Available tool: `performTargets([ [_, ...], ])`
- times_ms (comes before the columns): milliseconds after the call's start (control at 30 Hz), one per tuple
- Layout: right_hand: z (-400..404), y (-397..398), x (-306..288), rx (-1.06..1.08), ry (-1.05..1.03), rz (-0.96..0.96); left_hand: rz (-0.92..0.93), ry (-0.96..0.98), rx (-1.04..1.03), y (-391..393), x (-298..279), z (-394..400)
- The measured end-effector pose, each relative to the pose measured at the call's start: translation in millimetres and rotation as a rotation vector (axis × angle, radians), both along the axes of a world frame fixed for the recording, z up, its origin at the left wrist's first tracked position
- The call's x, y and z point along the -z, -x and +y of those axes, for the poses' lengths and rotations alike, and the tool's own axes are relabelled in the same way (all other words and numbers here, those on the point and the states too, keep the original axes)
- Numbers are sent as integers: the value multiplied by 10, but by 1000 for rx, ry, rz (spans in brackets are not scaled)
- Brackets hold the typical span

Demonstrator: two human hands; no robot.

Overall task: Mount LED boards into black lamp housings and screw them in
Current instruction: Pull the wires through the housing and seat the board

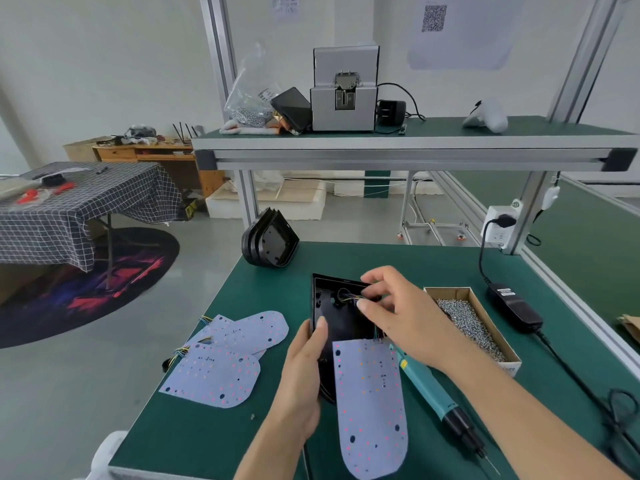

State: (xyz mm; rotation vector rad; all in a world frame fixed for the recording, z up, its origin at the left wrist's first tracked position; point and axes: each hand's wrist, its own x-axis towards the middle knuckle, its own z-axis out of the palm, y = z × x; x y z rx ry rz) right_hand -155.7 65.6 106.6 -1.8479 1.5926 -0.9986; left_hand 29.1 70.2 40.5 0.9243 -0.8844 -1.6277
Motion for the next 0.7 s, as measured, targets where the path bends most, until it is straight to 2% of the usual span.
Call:
performTargets([
  [233, -84, -283, 13, 260, 35, 95, -150, 182, 14, 141, -33, 125],
  [467, -43, -475, 20, 326, 99, -32, -279, 257, 1, 177, -94, 202],
  [700, -9, -540, -13, 343, 78, 103, -307, 314, -38, 185, -114, 242],
])
